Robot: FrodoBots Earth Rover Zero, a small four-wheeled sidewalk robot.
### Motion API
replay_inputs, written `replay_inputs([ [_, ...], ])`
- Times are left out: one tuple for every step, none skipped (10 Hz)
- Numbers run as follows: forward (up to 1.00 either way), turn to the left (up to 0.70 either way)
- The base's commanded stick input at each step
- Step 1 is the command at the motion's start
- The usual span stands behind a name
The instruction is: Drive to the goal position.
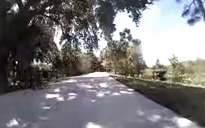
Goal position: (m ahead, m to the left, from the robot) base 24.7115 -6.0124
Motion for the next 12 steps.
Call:
replay_inputs([
  [0.85,0.00],
  [0.85,0.00],
  [0.85,0.00],
  [0.85,0.00],
  [0.85,0.00],
  [0.85,0.00],
  [0.85,0.00],
  [0.85,0.00],
  [0.85,0.00],
  [0.85,0.00],
  [0.85,0.00],
  [0.85,0.00],
])
